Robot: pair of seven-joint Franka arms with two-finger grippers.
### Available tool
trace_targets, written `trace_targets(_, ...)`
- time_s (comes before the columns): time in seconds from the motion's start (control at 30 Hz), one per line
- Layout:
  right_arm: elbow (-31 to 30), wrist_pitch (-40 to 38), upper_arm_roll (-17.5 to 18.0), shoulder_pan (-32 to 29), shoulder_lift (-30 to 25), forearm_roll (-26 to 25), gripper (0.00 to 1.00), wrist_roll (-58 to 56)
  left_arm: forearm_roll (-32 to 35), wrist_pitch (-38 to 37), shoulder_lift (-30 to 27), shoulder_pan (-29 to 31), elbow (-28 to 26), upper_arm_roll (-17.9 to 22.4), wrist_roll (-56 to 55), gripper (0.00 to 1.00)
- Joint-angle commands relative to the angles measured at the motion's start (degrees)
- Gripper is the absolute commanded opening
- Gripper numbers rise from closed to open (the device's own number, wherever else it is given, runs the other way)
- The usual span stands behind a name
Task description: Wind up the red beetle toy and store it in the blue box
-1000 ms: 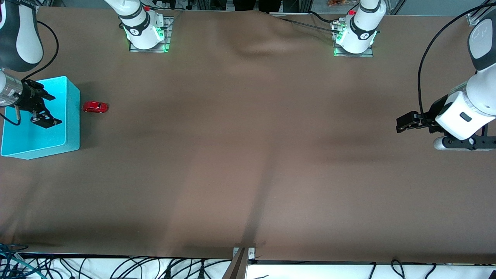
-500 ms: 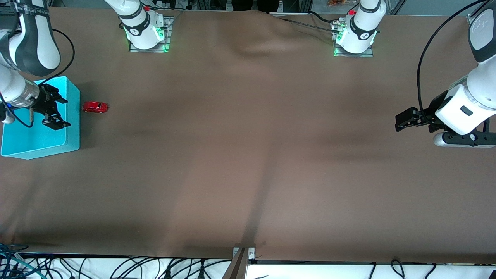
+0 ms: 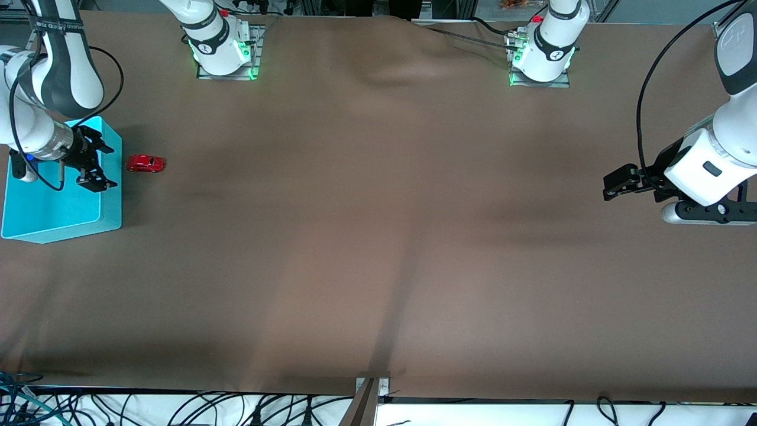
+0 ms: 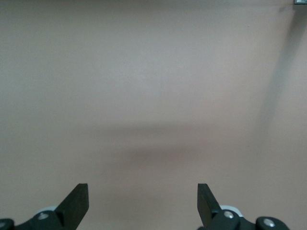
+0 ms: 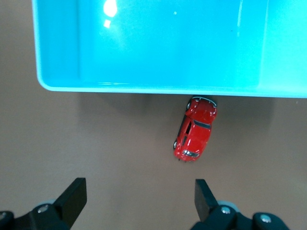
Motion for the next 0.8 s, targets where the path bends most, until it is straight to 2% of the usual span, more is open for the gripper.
trace_targets(0.0,-3.66,4.24,-0.60,-0.18,-0.68,0.59,1.00,0.31,-0.33,-1.12,-0.22,-0.12,0.73,0.30,1.39,1.00)
trace_targets(0.33,-6.12,8.64,-2.53,-0.18,1.17,0.50,1.00,0.31,-0.50,-1.11,-0.22,-0.03,0.73,0.48,0.86,1.00)
trace_targets(0.77,-7.62,13.21,-2.71,-0.27,5.03,0.50,1.00,0.31,0.02,-1.11,-0.22,-0.12,0.73,0.30,1.48,1.00)
